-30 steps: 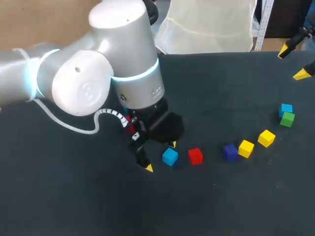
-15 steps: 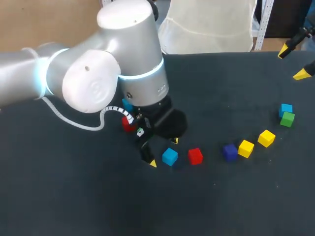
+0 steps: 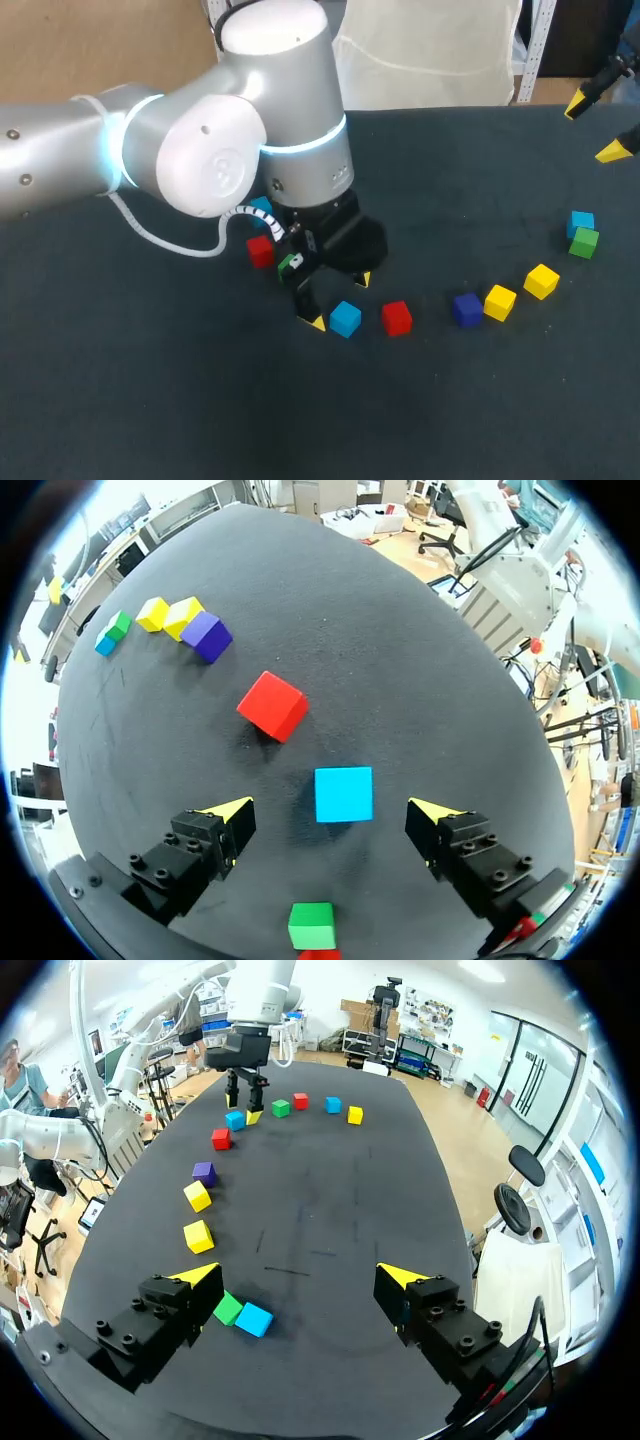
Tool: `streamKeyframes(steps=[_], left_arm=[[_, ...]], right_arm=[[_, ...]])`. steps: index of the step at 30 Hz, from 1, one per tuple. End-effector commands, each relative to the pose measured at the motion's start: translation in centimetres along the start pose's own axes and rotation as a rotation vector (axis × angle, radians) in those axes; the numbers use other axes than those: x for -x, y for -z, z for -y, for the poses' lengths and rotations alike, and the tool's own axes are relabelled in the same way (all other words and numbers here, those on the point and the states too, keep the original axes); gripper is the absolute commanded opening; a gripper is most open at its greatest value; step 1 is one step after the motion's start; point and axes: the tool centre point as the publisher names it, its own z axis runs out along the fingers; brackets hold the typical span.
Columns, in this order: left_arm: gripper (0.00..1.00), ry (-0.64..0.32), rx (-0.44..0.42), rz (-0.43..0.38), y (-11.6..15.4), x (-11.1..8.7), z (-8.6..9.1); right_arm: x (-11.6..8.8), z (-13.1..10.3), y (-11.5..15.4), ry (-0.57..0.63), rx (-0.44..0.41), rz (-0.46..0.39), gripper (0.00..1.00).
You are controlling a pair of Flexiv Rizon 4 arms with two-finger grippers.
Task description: Place the blue cubes, place green cubes on the blue cubes, place the yellow cubes on the green cubes, then place the red cubes on the yellow cubes, and place purple cube on the red cubes.
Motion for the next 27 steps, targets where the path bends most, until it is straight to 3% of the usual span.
streamKeyframes(steps=[1,5,8,11,13,16,19,25,27], left_arm=[[0.87,-0.003,-0.016,-0.003,0.0,-0.1,-0.6],[0.69,-0.009,-0.014,-0.003,-0.4,0.1,-0.2],[0.69,-0.009,-0.011,0.002,-0.6,0.4,0.3],[0.8,-0.001,-0.012,0.01,-0.9,0.4,0.6],[0.79,0.007,-0.013,0.016,-1.1,0.3,0.7],[0.69,0.01,-0.009,0.017,-1.0,0.3,0.8],[0.51,0.014,-0.017,0.008,-1.0,0.3,0.8],[0.48,0.022,-0.028,0.005,-1.1,0.2,0.8],[0.39,0.023,-0.033,0.005,-1.2,0.2,0.7]], right_arm=[[0.0,0.0,0.0,0.001,-0.001,0.002,1.0],[0.0,0.0,0.0,0.001,-0.001,0.002,1.0],[0.0,0.0,0.0,0.001,-0.001,0.002,1.0],[0.0,0.0,0.0,0.001,-0.001,0.002,1.0],[0.0,0.0,0.0,0.001,-0.001,0.002,1.0],[0.0,0.0,0.0,0.001,-0.001,0.002,1.0],[0.0,0.0,0.0,0.001,-0.001,0.002,1.0],[0.0,0.0,0.0,0.001,-0.001,0.002,1.0],[0.0,0.0,0.0,0.001,-0.001,0.002,1.0]])
